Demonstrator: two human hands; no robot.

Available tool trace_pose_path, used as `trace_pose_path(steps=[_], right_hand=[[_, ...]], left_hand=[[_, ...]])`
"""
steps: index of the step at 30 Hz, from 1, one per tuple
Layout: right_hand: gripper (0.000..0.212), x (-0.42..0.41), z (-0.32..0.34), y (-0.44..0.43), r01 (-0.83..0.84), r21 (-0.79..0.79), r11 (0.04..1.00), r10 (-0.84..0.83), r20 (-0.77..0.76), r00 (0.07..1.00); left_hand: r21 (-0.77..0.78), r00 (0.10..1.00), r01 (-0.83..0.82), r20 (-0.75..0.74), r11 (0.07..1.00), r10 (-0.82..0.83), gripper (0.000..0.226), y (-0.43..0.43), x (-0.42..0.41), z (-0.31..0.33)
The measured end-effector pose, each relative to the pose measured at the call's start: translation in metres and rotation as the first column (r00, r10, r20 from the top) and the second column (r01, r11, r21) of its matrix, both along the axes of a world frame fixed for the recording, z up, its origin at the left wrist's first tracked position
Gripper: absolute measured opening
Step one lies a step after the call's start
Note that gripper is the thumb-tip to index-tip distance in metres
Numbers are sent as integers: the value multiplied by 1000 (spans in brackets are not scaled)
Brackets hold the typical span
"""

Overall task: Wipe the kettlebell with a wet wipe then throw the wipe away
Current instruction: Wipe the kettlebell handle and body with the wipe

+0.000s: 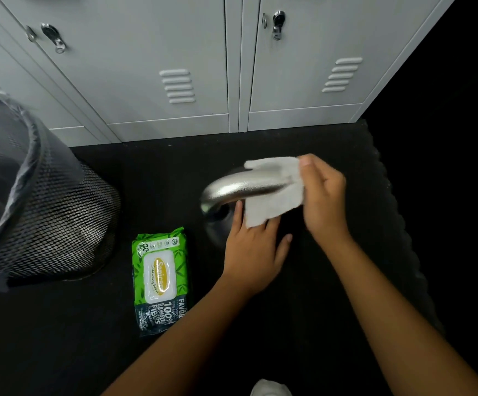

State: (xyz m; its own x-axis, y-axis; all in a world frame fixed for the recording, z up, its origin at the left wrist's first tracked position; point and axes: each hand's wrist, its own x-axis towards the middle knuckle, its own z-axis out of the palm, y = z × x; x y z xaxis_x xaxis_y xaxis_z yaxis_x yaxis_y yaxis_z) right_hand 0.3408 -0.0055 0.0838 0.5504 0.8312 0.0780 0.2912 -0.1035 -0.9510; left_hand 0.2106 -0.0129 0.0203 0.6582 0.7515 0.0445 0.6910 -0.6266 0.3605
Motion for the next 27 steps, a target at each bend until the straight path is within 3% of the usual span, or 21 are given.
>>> trace_pose_path(steps=[2, 3, 5, 7, 11, 13, 14, 17, 19, 21, 24, 27], right_hand=[[33, 11, -3, 1, 58, -169, 984, -121, -391, 912], [32, 17, -5, 3, 24, -289, 957, -154, -435, 887], [27, 26, -6, 10, -97, -484, 870, -93, -353, 931], [26, 28, 4, 20, -168, -573, 802, -18, -304, 952], [28, 20, 36, 30, -240, -507, 828, 133, -239, 962], [31, 9, 48, 32, -301, -532, 791, 338, -30, 941], [28, 5, 50, 34, -315, -596, 739, 488, 152, 859], [23, -16, 57, 44, -262, -691, 674, 720, 534, 443], [23, -45, 62, 48, -154, -657, 738, 645, 621, 445], [36, -74, 47, 46, -21, -558, 830, 505, 734, 453], [29, -95, 23, 29, -41, -333, 942, 324, 869, 374], [30, -78, 2, 4, -100, -252, 962, 271, 887, 375]], left_hand=[[26, 998, 36, -45, 999, -35, 62, -1, -2, -5], [36, 996, 51, -73, 998, -48, 63, -1, -2, -7], [57, 991, 59, -123, 997, -52, 66, -1, -2, -10], [75, 987, 56, -157, 996, -44, 69, 0, 0, -9], [69, 980, 64, -192, 996, -50, 73, -1, 0, -6], [57, 981, 66, -185, 996, -55, 74, -1, 0, -6], [47, 981, 66, -184, 997, -57, 73, 0, 0, -6], [24, 983, 75, -169, 997, -70, 69, 0, -1, -2], [-50, 985, 78, -149, 996, -84, 64, 1, -4, 1], [-235, 991, 41, -114, 971, -70, 57, -2, -5, -13], [-335, 974, 8, -210, 942, -83, 63, -5, -6, -32], [-439, 996, -73, -78, 895, 43, 54, -4, -9, -18]])
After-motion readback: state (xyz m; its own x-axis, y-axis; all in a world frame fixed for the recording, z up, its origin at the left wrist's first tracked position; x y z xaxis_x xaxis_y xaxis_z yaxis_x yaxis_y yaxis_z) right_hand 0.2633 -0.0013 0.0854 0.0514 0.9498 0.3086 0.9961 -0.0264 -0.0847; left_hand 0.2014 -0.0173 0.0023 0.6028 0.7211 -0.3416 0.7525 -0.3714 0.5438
